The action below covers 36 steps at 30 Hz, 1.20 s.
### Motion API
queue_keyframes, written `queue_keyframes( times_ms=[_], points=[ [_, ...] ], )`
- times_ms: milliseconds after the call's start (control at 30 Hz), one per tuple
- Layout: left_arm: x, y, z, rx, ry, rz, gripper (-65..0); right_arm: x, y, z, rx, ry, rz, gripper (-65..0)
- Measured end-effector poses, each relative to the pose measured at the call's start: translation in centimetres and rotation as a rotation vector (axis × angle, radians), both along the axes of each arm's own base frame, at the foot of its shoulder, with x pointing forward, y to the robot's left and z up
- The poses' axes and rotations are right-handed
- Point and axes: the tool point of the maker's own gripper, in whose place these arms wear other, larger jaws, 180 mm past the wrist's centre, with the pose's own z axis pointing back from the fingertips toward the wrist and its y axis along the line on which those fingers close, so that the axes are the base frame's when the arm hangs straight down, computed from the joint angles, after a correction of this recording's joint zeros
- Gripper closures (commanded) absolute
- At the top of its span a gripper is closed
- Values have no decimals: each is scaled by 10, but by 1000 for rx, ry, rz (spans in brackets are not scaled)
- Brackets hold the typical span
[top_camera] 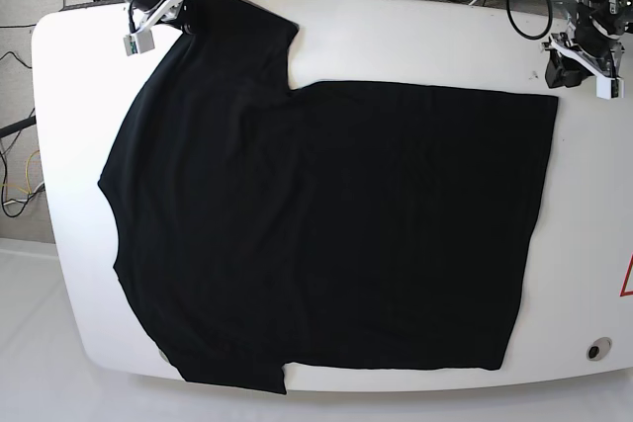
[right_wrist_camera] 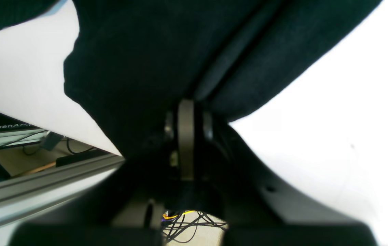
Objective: Fold the T-shirt properly
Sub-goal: 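Close the left gripper on the shirt's shoulder edge and hold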
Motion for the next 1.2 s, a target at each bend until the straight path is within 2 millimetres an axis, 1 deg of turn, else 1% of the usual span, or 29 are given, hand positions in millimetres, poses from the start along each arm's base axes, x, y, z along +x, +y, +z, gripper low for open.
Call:
queue_keyframes(
  times_ms=[67,133,200,267,333,467,533,600,733,800,867,1067,1200],
  points=[
    [1,5,0,2,2,23,-384,-1,0,0,1,1,-1,0],
    [0,8,-2,3,9,38,-426,-1,1,0,2,2,-1,0],
    [-2,9,-4,0,21,41,-449,-1,1,0,3,2,-3,0],
    [-4,4,-10,-14,46,17,-397,-1,1,-1,4,4,-3,0],
    [1,0,-10,-25,28,7,-312,-2,1,-1,4,5,-4,0],
    [11,-11,-10,-44,-1,-28,-249,-2,1,-1,5,6,-4,0],
    [16,-15,-9,-52,-22,-36,-179,-2,1,-1,5,5,-5,0],
    [21,-28,-13,-62,-18,-82,-161,-2,2,-1,6,6,-2,0],
    [28,-50,-16,-95,-24,-145,-97,-1,4,-1,9,4,2,0],
    [31,-55,-16,-103,-29,-149,-68,0,4,-1,10,3,1,0],
    [31,-54,-16,-102,-26,-149,-29,0,4,-1,11,3,1,0],
    [23,-37,-15,-73,12,-123,-88,0,4,-2,7,3,2,0],
    [22,-33,-14,-70,17,-106,-189,0,4,-2,6,3,2,0]
  ],
)
